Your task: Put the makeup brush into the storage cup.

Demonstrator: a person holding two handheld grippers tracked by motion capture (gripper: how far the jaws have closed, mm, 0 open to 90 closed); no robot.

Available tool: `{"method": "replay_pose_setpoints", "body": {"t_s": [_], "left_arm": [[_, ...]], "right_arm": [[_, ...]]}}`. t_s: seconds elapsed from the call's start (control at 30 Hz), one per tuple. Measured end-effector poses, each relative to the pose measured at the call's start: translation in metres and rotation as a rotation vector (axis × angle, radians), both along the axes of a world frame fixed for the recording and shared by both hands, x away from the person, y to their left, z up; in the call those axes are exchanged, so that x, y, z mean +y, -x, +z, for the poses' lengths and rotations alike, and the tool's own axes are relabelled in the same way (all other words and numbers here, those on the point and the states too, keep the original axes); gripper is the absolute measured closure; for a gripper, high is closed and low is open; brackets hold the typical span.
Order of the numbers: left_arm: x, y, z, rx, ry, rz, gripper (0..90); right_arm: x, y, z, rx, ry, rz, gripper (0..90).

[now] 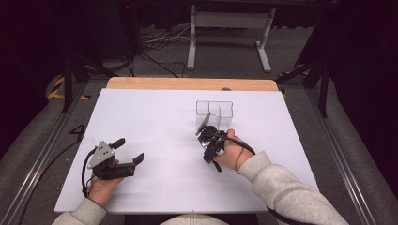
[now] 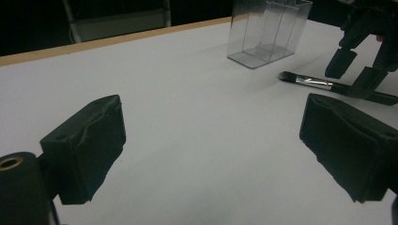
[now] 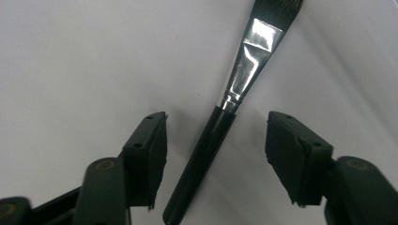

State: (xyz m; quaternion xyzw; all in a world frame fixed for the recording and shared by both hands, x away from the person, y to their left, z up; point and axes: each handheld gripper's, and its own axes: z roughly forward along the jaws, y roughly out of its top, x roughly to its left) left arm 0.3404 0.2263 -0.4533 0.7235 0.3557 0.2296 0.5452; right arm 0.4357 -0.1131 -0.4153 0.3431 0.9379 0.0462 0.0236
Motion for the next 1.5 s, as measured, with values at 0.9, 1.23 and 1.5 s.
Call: {"method": "replay_pose_setpoints", "body": {"t_s": [0.9, 1.23, 1.5], "left_arm": [[0.0003, -0.0004, -0.0003, 0.005, 0.002, -0.001, 8.3], [0.0003, -0.0005, -0.0003, 0.005, 0.001, -0.003, 8.3], [0.0002, -0.0003, -0.0002, 0.009, -0.001, -0.002, 8.3]], "right_arm": [[0.0045, -0.0004, -0.0041, 0.016, 0.035, 0.01, 78.8], [0.0039, 0.0001, -0.0037, 0.016, 0.031, 0.026, 79.5], [0.0012, 0.0012, 0.0032, 0.01, -0.017, 0.049, 79.8]]}}
